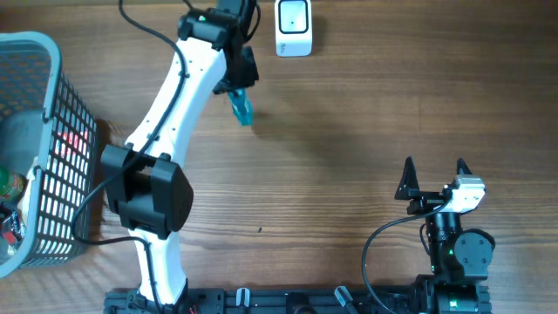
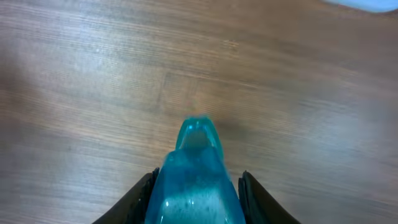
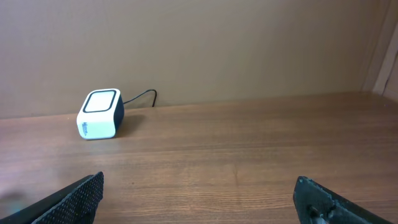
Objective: Scan the item barcode
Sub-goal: 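Carry the blue bottle out and stand it upright on the table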
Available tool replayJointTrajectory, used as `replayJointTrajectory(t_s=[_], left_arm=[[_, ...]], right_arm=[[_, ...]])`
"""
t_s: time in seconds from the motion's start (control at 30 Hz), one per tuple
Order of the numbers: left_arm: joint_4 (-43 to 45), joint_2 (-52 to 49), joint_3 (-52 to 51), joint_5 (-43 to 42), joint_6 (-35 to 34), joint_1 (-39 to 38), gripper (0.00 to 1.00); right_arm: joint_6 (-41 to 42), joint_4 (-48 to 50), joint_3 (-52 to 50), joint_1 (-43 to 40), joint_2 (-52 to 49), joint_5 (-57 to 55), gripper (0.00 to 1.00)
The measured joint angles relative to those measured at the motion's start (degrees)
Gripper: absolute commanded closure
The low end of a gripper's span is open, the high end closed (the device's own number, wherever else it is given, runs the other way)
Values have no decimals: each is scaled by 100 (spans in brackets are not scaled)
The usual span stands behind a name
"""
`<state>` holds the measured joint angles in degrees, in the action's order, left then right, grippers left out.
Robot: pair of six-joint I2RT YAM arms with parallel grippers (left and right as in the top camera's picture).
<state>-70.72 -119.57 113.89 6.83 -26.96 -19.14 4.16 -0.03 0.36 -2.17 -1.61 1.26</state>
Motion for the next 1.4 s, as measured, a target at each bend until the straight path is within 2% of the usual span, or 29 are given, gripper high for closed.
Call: replayJointTrajectory(t_s=[0.13, 0.2, 0.3, 0.43, 0.57, 0.83, 0.93, 0.97, 1.03, 1.1, 1.17, 1.27, 1.4], left_arm=[[251, -4, -887, 197, 142, 2, 66], [463, 68, -1036, 214, 144, -4, 63], [586, 149, -1165, 234, 146, -4, 52], [612, 162, -1180, 236, 166, -7, 25], [579, 238, -1248, 234, 212, -4, 14], [494, 994, -1344, 232, 227, -4, 10], [479, 1010, -1338, 208, 258, -4, 0], [476, 1032, -1270, 190, 291, -4, 0], [365, 1121, -905, 144, 323, 0, 0], [94, 1360, -120, 87, 356, 87, 0], [-400, 1797, 1115, 42, 380, 660, 0], [-1252, 2302, 2323, 74, 374, 2337, 0], [-1825, 2267, 2433, 76, -42, 4544, 0]], right_arm=[[0, 0, 0, 0, 0, 0, 0], [0, 0, 0, 0, 2, 0, 0], [0, 2, 0, 0, 2, 0, 0], [-2, 2, 0, 0, 2, 0, 0], [0, 2, 0, 0, 2, 0, 0], [0, 0, 0, 0, 2, 0, 0], [0, 0, 0, 0, 2, 0, 0], [-2, 2, 0, 0, 2, 0, 0], [0, 0, 0, 0, 2, 0, 0], [0, 0, 0, 0, 2, 0, 0], [0, 0, 0, 0, 2, 0, 0], [0, 0, 0, 0, 2, 0, 0], [-2, 0, 0, 0, 2, 2, 0]])
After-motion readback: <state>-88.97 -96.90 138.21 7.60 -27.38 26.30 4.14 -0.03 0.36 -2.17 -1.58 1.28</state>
